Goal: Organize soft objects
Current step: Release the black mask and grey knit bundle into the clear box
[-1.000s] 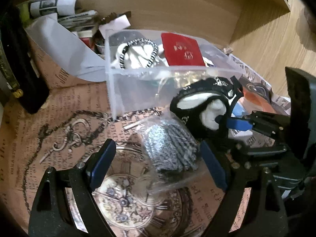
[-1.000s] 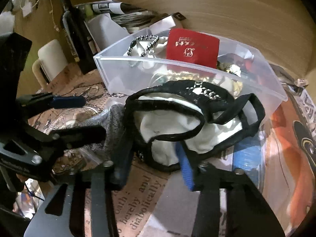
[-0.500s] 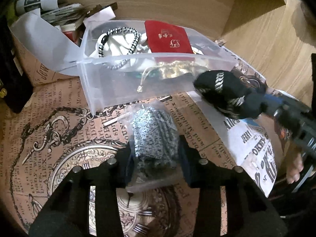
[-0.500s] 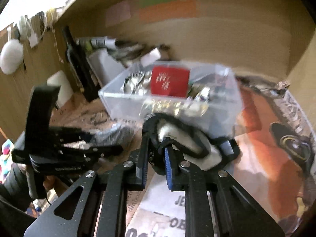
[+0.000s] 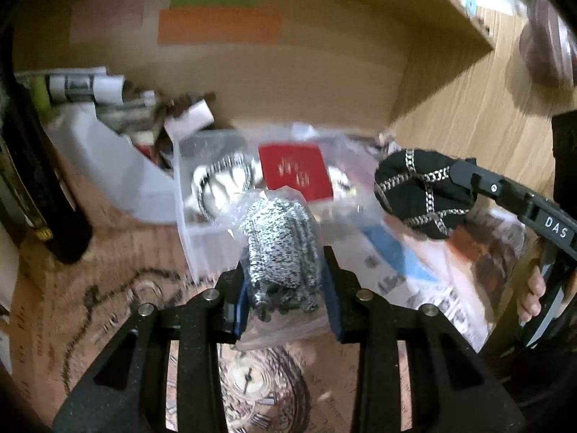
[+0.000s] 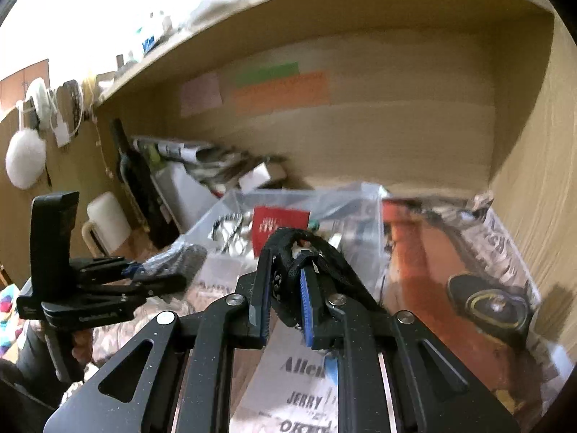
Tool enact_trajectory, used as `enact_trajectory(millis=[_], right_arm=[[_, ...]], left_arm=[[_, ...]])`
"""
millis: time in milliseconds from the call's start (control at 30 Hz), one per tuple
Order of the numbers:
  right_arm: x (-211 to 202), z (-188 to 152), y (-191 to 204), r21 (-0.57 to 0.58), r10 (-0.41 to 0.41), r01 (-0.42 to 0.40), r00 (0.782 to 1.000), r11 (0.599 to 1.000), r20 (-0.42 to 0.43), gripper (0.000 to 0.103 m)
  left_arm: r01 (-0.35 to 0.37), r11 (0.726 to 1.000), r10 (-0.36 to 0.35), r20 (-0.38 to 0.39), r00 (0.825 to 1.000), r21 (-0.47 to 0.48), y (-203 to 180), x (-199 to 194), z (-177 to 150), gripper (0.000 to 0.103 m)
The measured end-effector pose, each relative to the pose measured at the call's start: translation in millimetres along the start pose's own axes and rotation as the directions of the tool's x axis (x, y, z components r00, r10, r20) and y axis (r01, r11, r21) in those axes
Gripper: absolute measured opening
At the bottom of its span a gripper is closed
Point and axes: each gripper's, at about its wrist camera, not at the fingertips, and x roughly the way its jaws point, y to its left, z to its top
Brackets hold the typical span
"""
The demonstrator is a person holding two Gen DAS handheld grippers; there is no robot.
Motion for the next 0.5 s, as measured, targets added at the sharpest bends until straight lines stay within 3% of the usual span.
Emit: enact_trajectory(millis=[300,500], right_arm=[[-2.5,35.3,-0.5,-0.033,-0.022,0.025,0.994,0.999,0.110,0.013],[20.4,51.1,-2.0,-0.047,-0.034,0.040,0.993,0.998,0.116,0.013]], left_arm=[[-0.027,1.000,0.025,0.110,0.994,0.015,-0.7,-10.9,42.3,0.035],[-0.059,0.998,0.055,0.137,0.989,0.022,2.3,3.0,65.0,0.035]])
